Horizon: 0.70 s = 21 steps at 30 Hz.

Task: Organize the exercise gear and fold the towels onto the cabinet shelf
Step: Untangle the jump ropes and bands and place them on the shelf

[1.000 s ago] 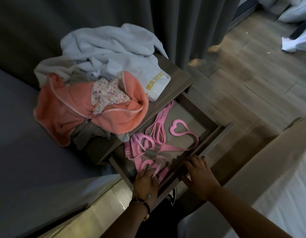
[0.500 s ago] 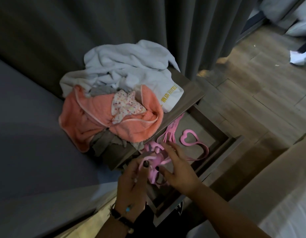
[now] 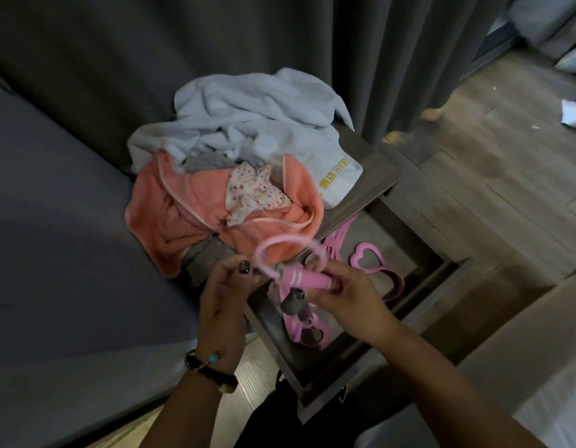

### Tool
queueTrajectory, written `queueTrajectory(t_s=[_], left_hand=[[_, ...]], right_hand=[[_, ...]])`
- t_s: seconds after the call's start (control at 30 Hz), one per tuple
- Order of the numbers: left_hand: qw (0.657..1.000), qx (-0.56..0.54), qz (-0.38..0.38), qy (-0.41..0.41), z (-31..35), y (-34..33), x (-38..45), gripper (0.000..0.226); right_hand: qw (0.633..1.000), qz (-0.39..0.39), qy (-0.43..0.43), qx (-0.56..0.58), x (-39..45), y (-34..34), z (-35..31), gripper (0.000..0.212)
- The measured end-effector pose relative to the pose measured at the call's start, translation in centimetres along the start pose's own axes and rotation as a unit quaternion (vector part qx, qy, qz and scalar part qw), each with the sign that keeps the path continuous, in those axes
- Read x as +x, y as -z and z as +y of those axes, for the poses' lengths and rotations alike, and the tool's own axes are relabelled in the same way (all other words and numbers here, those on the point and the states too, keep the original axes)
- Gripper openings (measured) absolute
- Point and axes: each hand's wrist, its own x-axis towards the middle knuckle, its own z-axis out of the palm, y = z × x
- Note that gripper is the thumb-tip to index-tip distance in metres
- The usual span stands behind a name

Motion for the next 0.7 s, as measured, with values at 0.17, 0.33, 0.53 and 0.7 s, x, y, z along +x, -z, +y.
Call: queueTrajectory(t_s=[0.17,0.33,0.53,0.7], left_hand=[[0.988,0.079,-0.09,0.098,-1.7,-1.7,1.6,0.034],[0.976,0.098,-0.181,0.076,-1.3,-3.7,0.4,0.029],[0.958,0.159,-0.2,0.13,-2.8,-3.5,-0.5,0.015],[0.967,-0.001,-0.055,0.25,-2.4,-2.6,-0.7,0.044]], right_hand=[[0.993,0.021,-0.02,0.116,1.1,1.8,-4.2,0.029],[0.979,0.066,-0.016,0.192,1.5,2.5,-5.8,0.034],[0.982,0.162,0.084,-0.05,0.9,2.2,-3.0,0.035],[0.968,0.113,0.142,-0.171,-0.1,2.6,-1.2,0.055]])
